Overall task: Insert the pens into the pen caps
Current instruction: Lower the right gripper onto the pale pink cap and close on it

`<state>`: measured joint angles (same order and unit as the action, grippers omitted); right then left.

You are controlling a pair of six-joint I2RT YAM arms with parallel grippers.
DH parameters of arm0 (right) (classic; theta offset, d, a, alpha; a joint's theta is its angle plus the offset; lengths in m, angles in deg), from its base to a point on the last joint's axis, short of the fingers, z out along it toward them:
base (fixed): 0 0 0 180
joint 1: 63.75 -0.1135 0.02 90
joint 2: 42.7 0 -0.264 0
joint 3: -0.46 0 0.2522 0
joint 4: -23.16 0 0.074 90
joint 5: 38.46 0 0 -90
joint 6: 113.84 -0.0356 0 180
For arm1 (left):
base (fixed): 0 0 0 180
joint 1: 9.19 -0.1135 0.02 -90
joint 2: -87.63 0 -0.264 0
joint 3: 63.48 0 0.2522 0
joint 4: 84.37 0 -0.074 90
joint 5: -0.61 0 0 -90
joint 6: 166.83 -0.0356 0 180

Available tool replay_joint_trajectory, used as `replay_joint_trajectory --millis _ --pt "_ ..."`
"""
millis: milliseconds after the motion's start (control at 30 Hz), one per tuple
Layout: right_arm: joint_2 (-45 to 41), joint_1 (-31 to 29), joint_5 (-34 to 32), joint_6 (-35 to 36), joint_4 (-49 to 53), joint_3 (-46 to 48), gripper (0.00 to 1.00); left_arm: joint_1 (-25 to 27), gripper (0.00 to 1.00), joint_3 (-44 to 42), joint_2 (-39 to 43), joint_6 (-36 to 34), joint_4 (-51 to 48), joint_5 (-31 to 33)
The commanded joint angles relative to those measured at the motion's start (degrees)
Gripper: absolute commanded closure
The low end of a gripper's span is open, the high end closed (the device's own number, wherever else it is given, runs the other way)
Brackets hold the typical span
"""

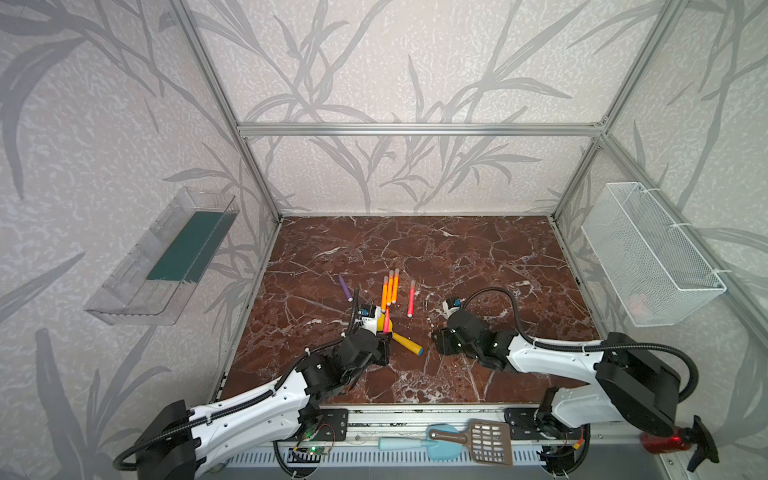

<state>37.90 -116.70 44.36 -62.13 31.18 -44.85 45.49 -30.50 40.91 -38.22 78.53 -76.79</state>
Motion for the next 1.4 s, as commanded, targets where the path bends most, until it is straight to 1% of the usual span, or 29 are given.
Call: replay_joint_trajectory --millis 0,200,267,333,433,500,700,867,900,933,1000,1033,1100,1200,1333,1367 --pt "2.04 -0.74 2.74 4.13 -1.01 -1.55 0.43 -0.18 1.00 -0.47 0.62 1.03 -1.50 2.23" --pt "8.05 -0.75 2.00 9.25 4.87 -7.45 0.45 -0.17 1.00 -0.26 -0.03 0.99 -1.51 2.36" --pt "10.49 -0.83 2.73 10.90 6.61 -9.74 0.46 -0.18 1.00 -0.34 -0.04 0.86 -1.59 2.56" --pt "12.83 -1.21 2.41 11.96 9.07 -11.97 0.48 -0.18 1.00 -0.30 -0.02 0.87 -1.68 2.48" --pt "15.34 -2.27 0.02 12.42 12.82 -14.80 0.53 -0.18 1.00 -0.21 0.16 0.85 -1.65 2.27" --pt "15.99 -2.86 -1.16 12.53 14.25 -15.62 0.55 -0.18 1.00 -0.29 0.30 0.86 -1.68 2.36" --pt "15.07 -4.53 -5.05 11.67 17.19 -15.57 0.55 -0.18 1.00 -0.40 0.30 0.77 -1.69 2.52" --pt "14.78 -5.06 -5.80 11.39 17.84 -14.93 0.56 -0.18 1.00 -0.48 0.31 0.81 -1.51 2.61" --pt "14.81 -5.19 -6.03 11.32 17.80 -14.87 0.58 -0.18 1.00 -0.45 0.27 0.77 -1.50 2.54" --pt "14.80 -5.23 -6.33 11.23 17.68 -14.77 0.62 -0.17 1.00 -0.46 0.27 0.76 -1.50 2.55" --pt "15.08 -5.24 -7.07 10.94 17.96 -14.92 0.76 -0.14 1.00 -0.49 0.25 0.77 -1.50 2.52" --pt "15.28 -5.25 -7.50 10.73 18.28 -15.11 0.80 -0.18 1.00 -0.52 0.29 0.83 -1.50 2.51" --pt "15.62 -5.24 -8.25 10.24 18.79 -15.38 0.84 -0.18 1.00 -0.55 0.30 0.85 -1.54 2.35" --pt "16.15 -5.24 -8.55 9.88 19.48 -15.89 0.84 -0.18 1.00 -0.50 0.36 0.94 -1.50 2.26" --pt "16.87 -5.24 -9.06 9.41 20.60 -16.86 0.73 -0.18 1.00 -0.52 0.31 0.94 -1.51 2.18" --pt "16.87 -5.26 -9.14 9.29 20.76 -17.04 0.71 -0.20 1.00 -0.46 0.32 0.94 -1.47 2.13"
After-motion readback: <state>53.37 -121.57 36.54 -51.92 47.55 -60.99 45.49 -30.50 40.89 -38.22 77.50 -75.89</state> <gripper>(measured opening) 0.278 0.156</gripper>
